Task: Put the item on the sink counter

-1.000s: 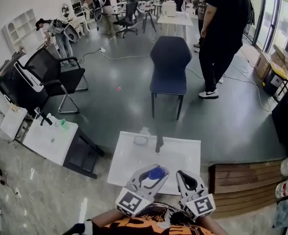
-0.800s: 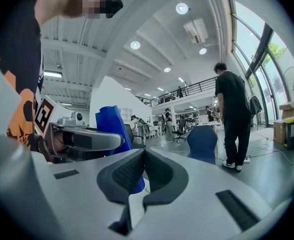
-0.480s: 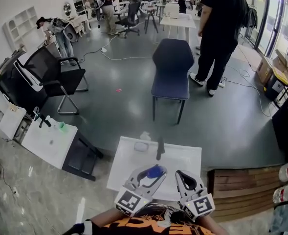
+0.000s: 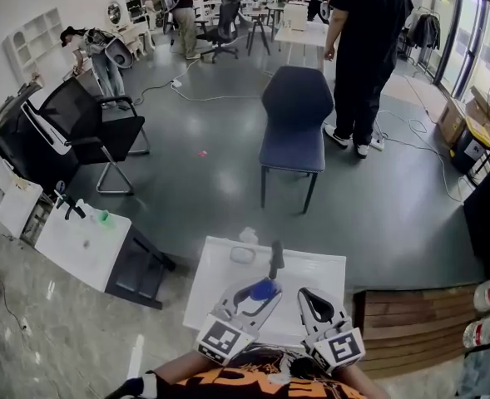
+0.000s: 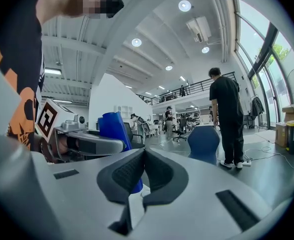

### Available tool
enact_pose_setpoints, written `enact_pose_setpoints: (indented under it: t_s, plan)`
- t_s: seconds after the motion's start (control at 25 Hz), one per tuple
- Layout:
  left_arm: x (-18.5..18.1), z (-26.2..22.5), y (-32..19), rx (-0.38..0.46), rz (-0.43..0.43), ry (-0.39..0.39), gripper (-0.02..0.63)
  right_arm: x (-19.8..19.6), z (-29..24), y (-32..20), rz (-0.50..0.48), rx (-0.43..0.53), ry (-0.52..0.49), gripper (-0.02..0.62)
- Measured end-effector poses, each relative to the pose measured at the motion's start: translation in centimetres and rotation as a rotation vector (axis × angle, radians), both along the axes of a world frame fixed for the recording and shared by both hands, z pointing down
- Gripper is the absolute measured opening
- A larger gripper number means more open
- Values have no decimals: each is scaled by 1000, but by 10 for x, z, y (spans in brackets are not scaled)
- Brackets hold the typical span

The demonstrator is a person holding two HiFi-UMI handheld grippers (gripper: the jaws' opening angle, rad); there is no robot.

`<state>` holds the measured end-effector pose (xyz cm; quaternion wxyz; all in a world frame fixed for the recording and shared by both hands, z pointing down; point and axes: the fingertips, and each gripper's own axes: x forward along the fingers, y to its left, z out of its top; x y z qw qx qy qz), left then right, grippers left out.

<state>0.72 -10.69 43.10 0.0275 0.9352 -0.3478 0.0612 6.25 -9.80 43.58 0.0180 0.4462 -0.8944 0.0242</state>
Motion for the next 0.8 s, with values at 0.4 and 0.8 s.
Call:
enact_pose_setpoints:
  t_s: [0.4, 0.8]
  plan:
    - [-32, 15, -41, -23, -53, -13, 166, -20, 3, -26, 1, -35, 15, 14]
    - [-62, 48, -79, -39, -125, -56, 166, -35, 0, -44, -19, -26, 29, 14]
